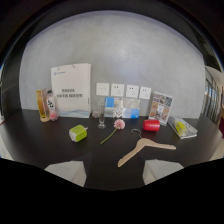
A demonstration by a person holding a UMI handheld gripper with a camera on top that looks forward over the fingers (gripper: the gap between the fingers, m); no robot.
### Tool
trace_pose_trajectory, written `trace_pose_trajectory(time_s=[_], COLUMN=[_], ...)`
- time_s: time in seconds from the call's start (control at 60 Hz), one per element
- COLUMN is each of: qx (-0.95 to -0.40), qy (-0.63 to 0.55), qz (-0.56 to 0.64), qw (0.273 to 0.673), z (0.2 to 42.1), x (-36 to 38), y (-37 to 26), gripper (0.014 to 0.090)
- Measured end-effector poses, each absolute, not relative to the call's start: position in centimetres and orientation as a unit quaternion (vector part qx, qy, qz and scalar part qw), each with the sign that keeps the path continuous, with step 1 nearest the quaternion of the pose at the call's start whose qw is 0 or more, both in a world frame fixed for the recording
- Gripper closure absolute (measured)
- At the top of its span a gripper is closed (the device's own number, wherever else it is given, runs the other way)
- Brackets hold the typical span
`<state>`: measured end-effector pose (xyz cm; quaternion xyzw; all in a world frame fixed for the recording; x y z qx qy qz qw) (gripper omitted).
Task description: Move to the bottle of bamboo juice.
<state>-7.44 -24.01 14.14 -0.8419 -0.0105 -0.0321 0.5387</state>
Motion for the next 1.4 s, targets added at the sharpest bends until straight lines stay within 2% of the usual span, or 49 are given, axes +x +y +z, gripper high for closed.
trace_pose_trajectory(time_s=[0.367, 0.583, 0.767, 1.083, 1.4], qx=[-0.853, -0.862, -0.865, -0.866, -0.875], qy=[-0.001, 0.021, 0.039, 0.023, 0.001], qz=[-0.056, -0.086, -0.111, -0.143, -0.116], qw=[0.518, 0.499, 0.487, 0.478, 0.471], z=[12.2, 10.4, 9.6, 9.0, 6.7], x=[-5.2, 1.8, 10.7, 27.2, 36.0], y=[-26.6, -27.8, -27.3, -20.3, -10.8], gripper=[0.0198, 0.0193, 0.0198, 0.0197, 0.0191])
